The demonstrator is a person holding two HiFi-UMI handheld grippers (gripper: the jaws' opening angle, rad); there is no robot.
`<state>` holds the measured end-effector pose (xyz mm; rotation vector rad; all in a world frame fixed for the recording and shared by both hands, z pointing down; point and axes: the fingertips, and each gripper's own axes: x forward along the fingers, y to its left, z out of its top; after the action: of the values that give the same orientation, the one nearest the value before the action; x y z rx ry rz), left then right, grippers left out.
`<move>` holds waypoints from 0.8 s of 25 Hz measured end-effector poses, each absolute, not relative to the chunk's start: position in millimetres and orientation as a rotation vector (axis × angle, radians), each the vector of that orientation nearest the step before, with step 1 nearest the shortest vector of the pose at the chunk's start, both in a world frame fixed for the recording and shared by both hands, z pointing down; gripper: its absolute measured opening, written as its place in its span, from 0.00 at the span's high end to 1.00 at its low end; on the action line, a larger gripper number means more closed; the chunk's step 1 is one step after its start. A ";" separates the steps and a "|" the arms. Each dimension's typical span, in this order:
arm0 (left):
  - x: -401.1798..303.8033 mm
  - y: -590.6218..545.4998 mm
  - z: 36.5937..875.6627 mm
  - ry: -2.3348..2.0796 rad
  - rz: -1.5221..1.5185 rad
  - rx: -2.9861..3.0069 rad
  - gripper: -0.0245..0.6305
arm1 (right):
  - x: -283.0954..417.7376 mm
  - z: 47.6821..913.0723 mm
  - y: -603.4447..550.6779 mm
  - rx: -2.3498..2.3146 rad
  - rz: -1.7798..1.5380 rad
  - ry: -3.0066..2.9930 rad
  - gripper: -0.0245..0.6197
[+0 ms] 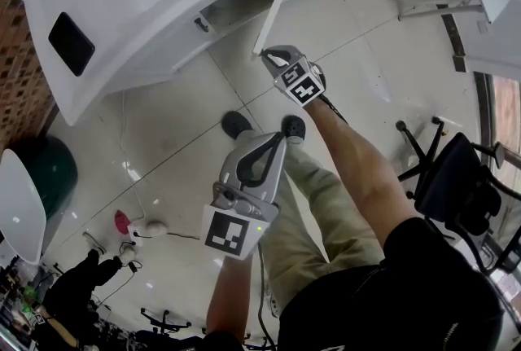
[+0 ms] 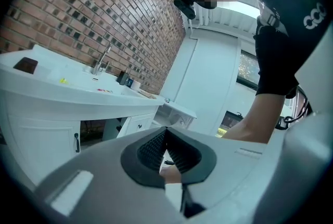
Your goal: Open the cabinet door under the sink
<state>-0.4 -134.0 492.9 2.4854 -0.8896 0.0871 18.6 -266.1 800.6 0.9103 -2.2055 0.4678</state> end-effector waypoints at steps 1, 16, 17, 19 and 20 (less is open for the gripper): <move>2.3 -132.9 493.6 -0.883 0.092 2.488 0.94 | 22.0 801.2 -264.2 0.911 0.470 -2.204 0.91; 48.1 -122.2 493.4 -0.780 0.113 2.534 0.94 | 85.7 804.5 -239.6 0.993 0.495 -2.174 0.92; 51.8 -121.4 492.7 -0.774 0.111 2.535 0.94 | 92.1 804.3 -238.4 1.003 0.498 -2.169 0.92; 59.4 -119.1 491.8 -0.756 0.113 2.541 0.94 | 103.3 803.1 -236.8 1.020 0.506 -2.163 0.92; 63.2 -117.6 491.7 -0.746 0.116 2.544 0.94 | 108.9 802.9 -236.4 1.029 0.510 -2.160 0.92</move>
<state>63.2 -117.6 491.7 2.5443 -0.7461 0.1158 108.9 -236.4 802.9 1.0290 -2.1599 0.5100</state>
